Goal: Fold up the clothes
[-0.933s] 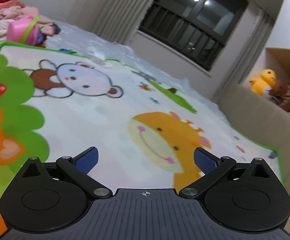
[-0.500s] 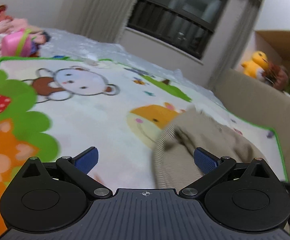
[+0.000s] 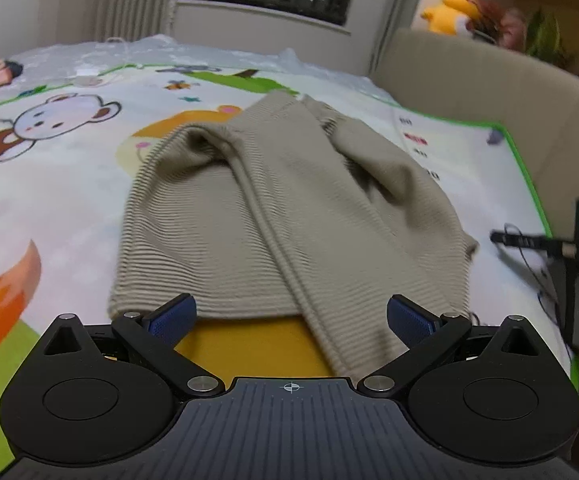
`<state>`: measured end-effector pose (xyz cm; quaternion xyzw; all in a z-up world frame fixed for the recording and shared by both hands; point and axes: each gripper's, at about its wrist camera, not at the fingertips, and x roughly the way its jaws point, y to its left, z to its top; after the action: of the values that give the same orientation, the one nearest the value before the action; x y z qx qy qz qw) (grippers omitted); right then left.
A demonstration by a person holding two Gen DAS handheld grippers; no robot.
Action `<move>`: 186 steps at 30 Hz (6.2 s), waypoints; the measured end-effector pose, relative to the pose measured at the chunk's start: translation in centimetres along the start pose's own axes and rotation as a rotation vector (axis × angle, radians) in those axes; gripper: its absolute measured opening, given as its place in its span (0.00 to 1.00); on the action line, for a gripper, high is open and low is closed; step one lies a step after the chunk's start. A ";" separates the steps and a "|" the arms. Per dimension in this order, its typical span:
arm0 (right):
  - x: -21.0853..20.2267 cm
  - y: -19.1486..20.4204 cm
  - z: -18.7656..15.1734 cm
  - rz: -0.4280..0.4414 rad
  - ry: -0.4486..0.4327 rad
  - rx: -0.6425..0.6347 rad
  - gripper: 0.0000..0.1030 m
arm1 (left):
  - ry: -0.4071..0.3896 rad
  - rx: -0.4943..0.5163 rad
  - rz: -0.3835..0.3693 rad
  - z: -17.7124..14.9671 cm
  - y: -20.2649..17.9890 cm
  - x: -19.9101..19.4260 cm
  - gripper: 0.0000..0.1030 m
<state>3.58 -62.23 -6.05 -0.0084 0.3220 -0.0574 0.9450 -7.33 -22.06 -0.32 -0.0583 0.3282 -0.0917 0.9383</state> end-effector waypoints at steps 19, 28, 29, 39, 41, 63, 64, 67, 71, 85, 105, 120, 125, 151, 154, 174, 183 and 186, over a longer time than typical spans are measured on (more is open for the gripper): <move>-11.0 3.4 -5.7 0.388 -0.234 0.438 1.00 | -0.010 0.061 -0.020 -1.4 2.8 -5.7 1.00; -17.5 13.8 -6.3 0.339 -0.199 0.151 1.00 | -0.053 0.076 0.039 -2.1 3.5 -6.6 1.00; -18.2 14.6 -6.0 0.284 -0.209 0.116 1.00 | -0.054 0.070 0.040 -2.0 3.7 -6.8 1.00; -20.4 16.9 -4.7 0.215 -0.019 -0.039 1.00 | -0.049 0.099 0.022 -1.3 2.8 -7.8 1.00; -20.2 17.1 -5.1 0.214 0.007 -0.060 1.00 | -0.042 0.098 0.028 -1.3 2.8 -7.6 1.00; -19.8 17.7 -5.6 0.229 0.049 -0.080 1.00 | 0.026 0.065 0.034 -2.0 3.5 -6.6 1.00; -19.8 17.7 -5.6 0.231 0.050 -0.081 1.00 | 0.027 0.063 0.033 -2.0 3.6 -6.5 1.00; -19.7 17.8 -5.6 0.234 0.053 -0.085 1.00 | 0.033 0.060 0.034 -2.1 3.6 -6.4 1.00; -19.6 17.9 -5.6 0.239 0.053 -0.088 1.00 | 0.032 0.059 0.041 -2.0 3.7 -6.5 1.00; -19.6 18.2 -5.6 0.249 0.062 -0.100 1.00 | 0.032 0.054 0.048 -1.9 3.9 -6.6 1.00; -19.5 18.5 -5.8 0.242 0.068 -0.111 1.00 | 0.038 0.048 0.049 -2.1 4.2 -6.5 1.00; -19.4 18.7 -5.9 0.239 0.075 -0.120 1.00 | 0.041 0.042 0.050 -2.2 4.3 -6.5 1.00; -19.4 18.7 -5.9 0.237 0.078 -0.122 1.00 | 0.045 0.041 0.049 -2.2 4.3 -6.4 1.00; -15.5 12.4 -2.5 0.231 0.064 0.184 1.00 | 0.040 -0.054 -0.044 0.8 7.4 -1.6 1.00; -14.2 11.5 -2.6 0.264 0.087 0.264 1.00 | 0.012 -0.061 -0.049 2.0 8.4 -1.3 1.00; -7.9 12.5 3.8 0.279 -0.195 0.212 1.00 | -0.276 0.058 0.154 8.7 12.9 0.7 1.00; -1.2 14.9 5.9 0.239 -0.273 0.173 1.00 | -0.315 0.152 0.175 8.8 11.5 6.4 1.00; 0.4 16.5 5.2 0.257 -0.212 0.107 1.00 | -0.292 0.185 0.178 8.3 10.6 8.2 1.00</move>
<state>8.77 -46.01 -3.04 0.0770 0.2154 0.0480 0.9723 5.59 -13.00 -0.64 0.0447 0.1827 -0.0288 0.9817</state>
